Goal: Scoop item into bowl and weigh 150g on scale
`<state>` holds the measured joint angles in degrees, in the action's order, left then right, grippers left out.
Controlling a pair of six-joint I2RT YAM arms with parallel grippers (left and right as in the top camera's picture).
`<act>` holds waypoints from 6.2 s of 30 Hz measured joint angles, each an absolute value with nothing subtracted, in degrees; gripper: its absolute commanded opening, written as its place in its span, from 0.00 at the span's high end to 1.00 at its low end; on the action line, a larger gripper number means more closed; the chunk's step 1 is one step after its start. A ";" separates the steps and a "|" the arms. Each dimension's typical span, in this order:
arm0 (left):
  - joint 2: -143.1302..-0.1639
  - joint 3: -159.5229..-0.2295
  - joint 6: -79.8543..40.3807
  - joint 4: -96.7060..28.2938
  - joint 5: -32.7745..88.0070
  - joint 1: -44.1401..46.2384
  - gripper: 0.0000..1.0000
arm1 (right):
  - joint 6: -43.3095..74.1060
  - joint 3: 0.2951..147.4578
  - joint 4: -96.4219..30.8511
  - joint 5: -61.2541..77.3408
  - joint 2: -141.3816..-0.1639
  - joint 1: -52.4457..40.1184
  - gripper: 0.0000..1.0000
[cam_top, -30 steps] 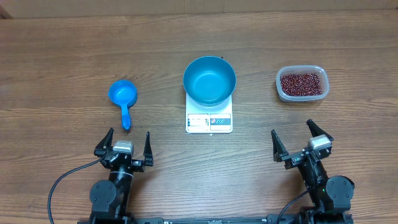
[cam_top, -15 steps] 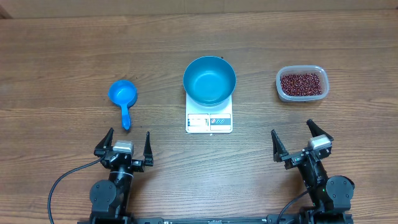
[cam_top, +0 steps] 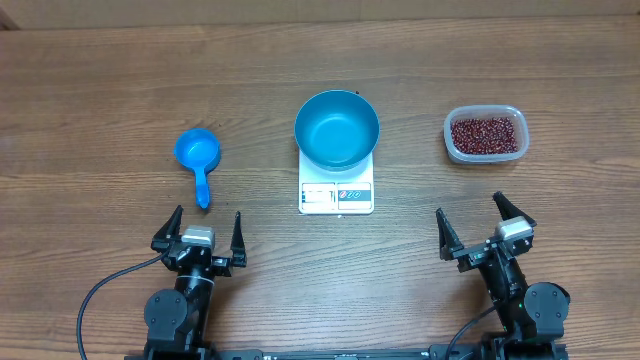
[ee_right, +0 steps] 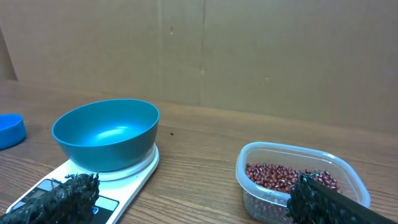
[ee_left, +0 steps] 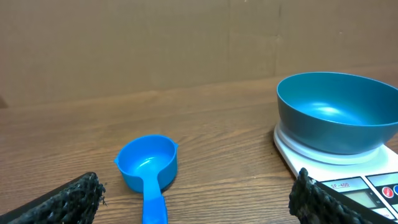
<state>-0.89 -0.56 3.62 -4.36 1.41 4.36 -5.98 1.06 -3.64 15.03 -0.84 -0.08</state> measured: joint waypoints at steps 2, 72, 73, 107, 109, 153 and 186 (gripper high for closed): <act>-0.89 -0.56 3.62 -4.36 1.43 4.36 0.00 | -6.00 1.06 -3.64 15.03 -0.84 -0.10 0.00; -0.89 -0.56 3.62 -4.36 1.43 4.36 0.01 | -6.00 1.06 -3.64 15.03 -0.84 -0.10 0.00; -0.89 -0.56 3.62 -4.38 1.43 4.36 0.00 | -6.00 1.06 -3.62 15.03 -0.84 -0.10 0.00; -0.89 -0.56 3.62 -4.36 0.58 4.36 0.01 | -6.02 1.06 -3.62 15.00 -0.84 -0.10 0.00; -0.89 -0.56 3.62 -4.32 0.54 4.36 0.00 | -6.02 1.06 -3.64 15.03 -0.84 -0.10 0.00; -8.95 -23.51 3.57 -20.23 3.62 4.36 0.00 | -6.02 1.06 -3.60 15.00 -0.84 -0.10 0.00; -75.05 -72.40 4.62 -53.49 9.19 3.09 0.01 | -5.98 1.06 -3.64 15.03 -0.84 -0.10 0.00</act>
<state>-75.05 -72.40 4.62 -53.49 9.19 3.09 -5.98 1.06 -3.64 15.03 -0.84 -0.10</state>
